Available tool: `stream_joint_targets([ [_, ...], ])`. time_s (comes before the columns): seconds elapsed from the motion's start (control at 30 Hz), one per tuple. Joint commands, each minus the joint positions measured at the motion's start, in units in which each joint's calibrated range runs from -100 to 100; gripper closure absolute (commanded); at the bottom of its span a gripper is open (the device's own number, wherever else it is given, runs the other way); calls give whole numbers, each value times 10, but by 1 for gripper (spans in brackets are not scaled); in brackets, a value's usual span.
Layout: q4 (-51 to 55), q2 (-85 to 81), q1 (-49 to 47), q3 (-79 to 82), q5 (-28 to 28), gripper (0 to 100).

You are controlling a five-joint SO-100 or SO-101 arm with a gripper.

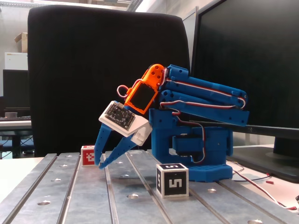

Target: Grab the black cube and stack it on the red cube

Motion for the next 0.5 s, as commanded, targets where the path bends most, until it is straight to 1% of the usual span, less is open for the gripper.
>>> stream_joint_targets([
  [0.0,-12,0,7,-1,1,99],
  [0.47,-12,0,7,-1,0,99],
])
